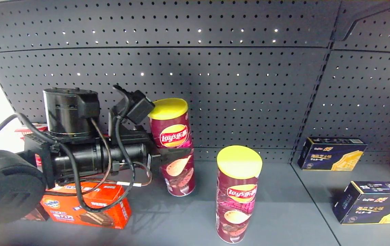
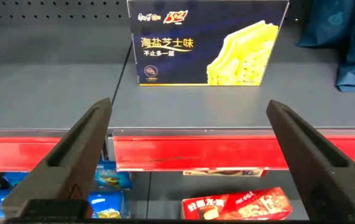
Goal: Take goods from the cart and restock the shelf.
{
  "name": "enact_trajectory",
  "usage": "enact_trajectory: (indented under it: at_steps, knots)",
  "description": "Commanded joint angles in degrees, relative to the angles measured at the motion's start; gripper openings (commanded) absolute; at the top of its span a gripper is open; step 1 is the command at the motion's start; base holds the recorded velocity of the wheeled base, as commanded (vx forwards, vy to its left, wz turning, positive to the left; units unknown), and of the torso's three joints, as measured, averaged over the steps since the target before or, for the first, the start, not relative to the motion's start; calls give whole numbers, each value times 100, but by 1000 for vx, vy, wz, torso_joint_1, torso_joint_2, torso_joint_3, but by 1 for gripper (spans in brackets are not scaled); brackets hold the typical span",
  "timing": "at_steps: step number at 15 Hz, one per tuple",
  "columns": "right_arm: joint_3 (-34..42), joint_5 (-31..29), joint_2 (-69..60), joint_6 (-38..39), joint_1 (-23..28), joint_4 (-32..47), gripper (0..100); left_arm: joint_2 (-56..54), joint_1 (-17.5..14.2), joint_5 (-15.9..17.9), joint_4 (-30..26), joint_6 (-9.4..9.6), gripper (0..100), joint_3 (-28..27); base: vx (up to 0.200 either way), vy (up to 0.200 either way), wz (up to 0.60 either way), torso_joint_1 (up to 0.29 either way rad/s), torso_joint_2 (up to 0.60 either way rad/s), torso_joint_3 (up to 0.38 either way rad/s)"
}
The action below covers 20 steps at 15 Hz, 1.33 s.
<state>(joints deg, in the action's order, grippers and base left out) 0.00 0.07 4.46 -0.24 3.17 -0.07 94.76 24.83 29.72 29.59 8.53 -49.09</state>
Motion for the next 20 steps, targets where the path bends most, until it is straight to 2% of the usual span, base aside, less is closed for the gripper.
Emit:
enact_trajectory:
  at_steps: [1,3,4,7,12,20]
  knots:
    - [0,1,11,-2,-1,-1,100,676,-22,7,12,272,0,-312,0,0,0,0,0,0]
    - [0,1,11,-2,-1,-1,100,746,-13,16,12,280,0,-373,0,0,0,0,0,0]
    - [0,1,11,-2,-1,-1,100,1115,48,34,-32,272,0,-856,0,0,0,0,0,0]
    - [0,1,11,-2,-1,-1,100,1414,110,34,-58,254,0,-1340,0,0,0,0,0,0]
    - [0,1,11,-2,-1,-1,100,1704,285,78,-260,263,0,-1568,0,0,0,0,0,0]
    - [0,1,11,-2,-1,-1,100,2205,320,104,-260,263,0,-2166,0,0,0,0,0,0]
